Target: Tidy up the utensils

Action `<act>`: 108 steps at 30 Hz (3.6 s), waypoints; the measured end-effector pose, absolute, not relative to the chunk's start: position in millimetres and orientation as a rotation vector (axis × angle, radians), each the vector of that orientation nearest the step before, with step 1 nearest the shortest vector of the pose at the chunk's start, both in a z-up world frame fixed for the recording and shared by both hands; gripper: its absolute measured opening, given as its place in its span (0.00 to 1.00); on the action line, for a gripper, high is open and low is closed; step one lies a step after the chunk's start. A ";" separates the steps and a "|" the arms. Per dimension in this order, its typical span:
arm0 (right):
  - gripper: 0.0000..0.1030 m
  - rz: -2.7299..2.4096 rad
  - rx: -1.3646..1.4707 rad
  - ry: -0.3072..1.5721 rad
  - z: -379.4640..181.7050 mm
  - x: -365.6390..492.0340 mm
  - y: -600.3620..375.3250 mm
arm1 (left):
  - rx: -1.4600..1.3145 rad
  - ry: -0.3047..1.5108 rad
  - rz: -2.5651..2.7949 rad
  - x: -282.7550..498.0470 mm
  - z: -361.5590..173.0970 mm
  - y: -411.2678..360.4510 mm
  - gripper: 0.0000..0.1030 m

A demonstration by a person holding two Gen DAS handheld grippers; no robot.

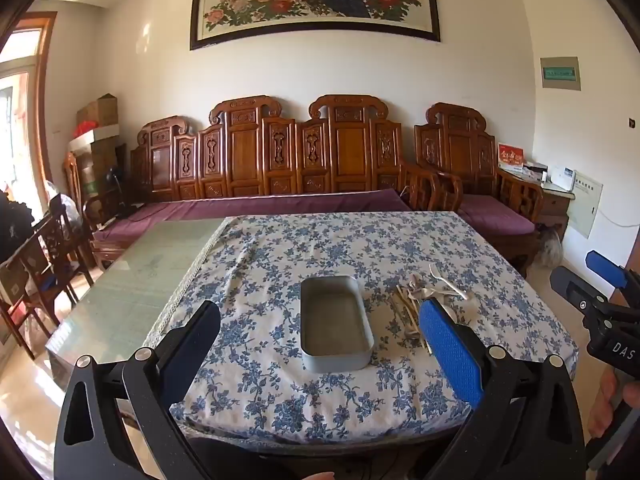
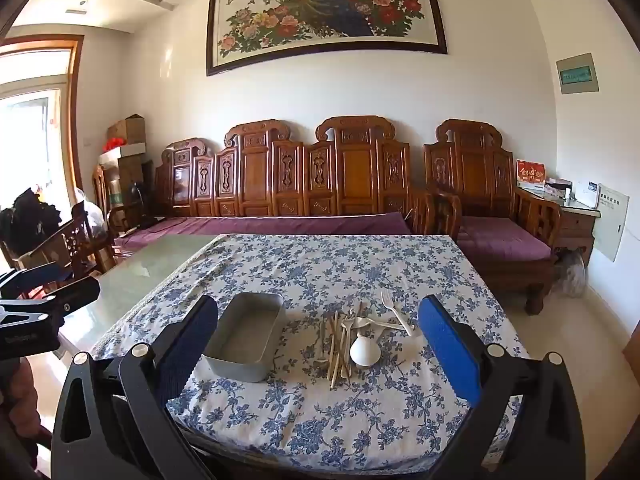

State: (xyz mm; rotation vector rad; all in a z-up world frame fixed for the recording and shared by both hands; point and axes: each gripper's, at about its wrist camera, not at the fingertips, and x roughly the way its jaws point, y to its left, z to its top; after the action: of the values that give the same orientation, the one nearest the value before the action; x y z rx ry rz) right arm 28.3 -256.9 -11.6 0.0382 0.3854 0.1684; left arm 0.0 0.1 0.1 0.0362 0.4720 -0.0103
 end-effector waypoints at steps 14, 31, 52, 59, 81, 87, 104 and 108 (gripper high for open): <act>0.98 0.170 0.043 0.387 -12.4 28.4 -258.7 | 0.035 0.474 -0.012 0.6 -0.6 -0.3 0.94; 0.98 0.172 0.046 0.385 -9.0 27.8 -249.7 | 0.032 0.475 -0.014 0.2 0.0 0.1 0.94; 0.98 0.174 0.049 0.384 -8.8 27.0 -250.1 | 0.031 0.474 -0.014 -1.1 -1.7 -3.5 0.94; 0.98 0.179 0.050 0.382 -3.1 25.1 -251.3 | 0.031 0.473 -0.015 -0.8 -3.5 -4.4 0.94; 0.98 0.180 0.051 0.378 -2.6 23.8 -254.2 | 0.030 0.465 -0.020 -1.7 7.4 -5.0 0.94; 0.98 0.182 0.053 0.381 0.3 22.9 -253.2 | 0.031 0.469 -0.024 -2.5 6.5 -6.4 0.94; 0.97 0.200 0.061 0.445 -32.1 47.9 -270.1 | 0.036 0.581 -0.073 28.3 -33.9 -10.1 0.94; 0.91 0.207 0.065 0.469 -46.1 64.1 -276.2 | 0.044 0.603 -0.098 41.4 -41.2 -12.2 0.94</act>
State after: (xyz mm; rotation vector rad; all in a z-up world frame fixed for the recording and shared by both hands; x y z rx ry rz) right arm 64.1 -276.2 -46.1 0.0650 0.4695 0.2068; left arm 41.4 -12.2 -41.2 0.0437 0.6032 -0.0983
